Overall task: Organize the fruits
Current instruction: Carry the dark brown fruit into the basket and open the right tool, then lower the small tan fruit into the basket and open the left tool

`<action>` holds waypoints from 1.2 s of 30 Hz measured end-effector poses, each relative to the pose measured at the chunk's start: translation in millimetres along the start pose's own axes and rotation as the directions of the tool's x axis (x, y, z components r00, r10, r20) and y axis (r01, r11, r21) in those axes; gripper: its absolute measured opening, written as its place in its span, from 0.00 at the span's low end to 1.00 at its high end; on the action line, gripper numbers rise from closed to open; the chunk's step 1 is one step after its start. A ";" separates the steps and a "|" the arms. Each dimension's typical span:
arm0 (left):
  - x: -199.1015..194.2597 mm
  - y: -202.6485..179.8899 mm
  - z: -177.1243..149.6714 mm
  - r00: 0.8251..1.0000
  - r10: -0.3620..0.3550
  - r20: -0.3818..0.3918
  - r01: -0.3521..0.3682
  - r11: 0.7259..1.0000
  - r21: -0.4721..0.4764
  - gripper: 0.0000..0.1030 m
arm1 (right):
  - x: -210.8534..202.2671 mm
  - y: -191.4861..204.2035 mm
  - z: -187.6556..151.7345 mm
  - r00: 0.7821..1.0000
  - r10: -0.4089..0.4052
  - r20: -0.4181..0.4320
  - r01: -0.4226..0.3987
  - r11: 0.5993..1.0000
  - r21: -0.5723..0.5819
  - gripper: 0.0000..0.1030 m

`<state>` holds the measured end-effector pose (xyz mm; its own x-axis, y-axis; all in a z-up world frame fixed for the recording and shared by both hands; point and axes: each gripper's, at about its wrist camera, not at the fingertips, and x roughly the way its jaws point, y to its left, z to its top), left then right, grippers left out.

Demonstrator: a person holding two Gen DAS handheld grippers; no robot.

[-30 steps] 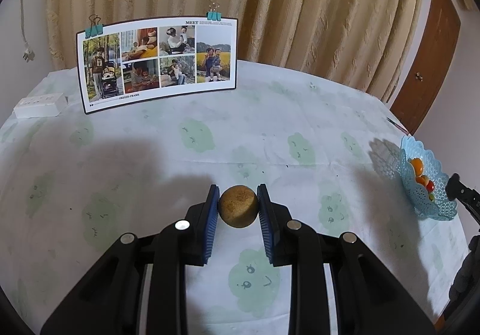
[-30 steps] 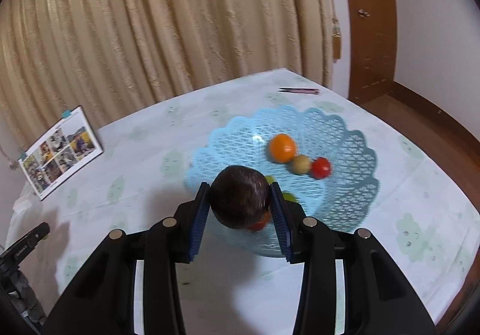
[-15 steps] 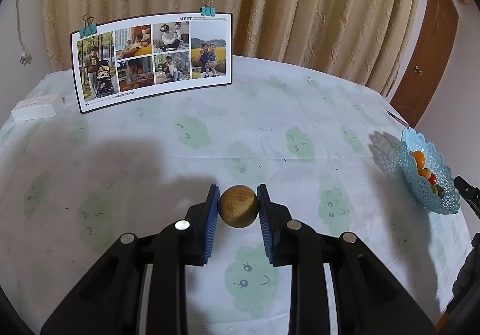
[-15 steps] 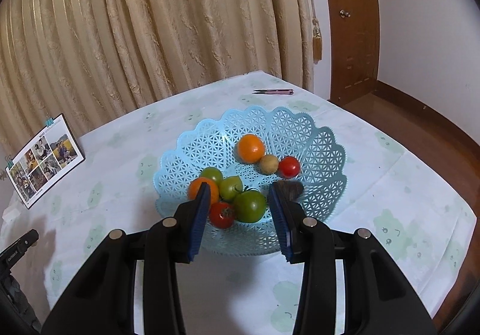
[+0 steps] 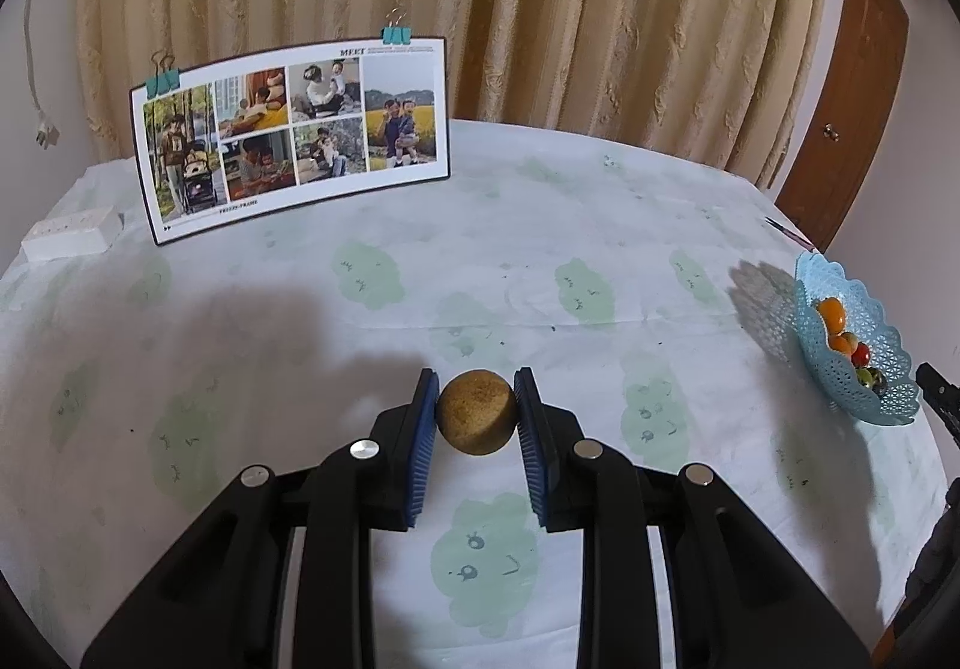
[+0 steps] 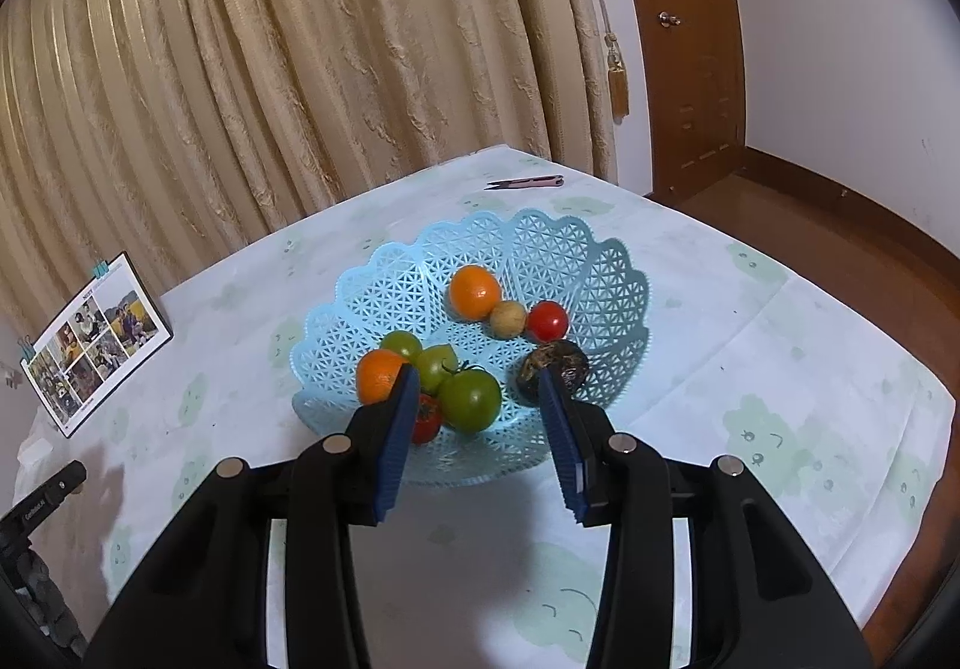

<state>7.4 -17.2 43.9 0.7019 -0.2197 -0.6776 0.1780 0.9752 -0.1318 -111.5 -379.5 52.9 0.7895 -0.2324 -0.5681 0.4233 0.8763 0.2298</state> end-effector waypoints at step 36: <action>4.1 -216.2 24.1 0.948 -0.315 -0.031 0.310 0.901 0.303 0.25 | -9.2 -68.3 -8.4 0.998 0.014 0.056 -0.020 0.994 0.112 0.56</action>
<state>-11.6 -229.6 87.0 0.5882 -0.5151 -0.6235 0.5867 0.8024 -0.1093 -151.5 -433.7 35.8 0.8189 -0.2431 -0.5199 0.4543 0.8281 0.3284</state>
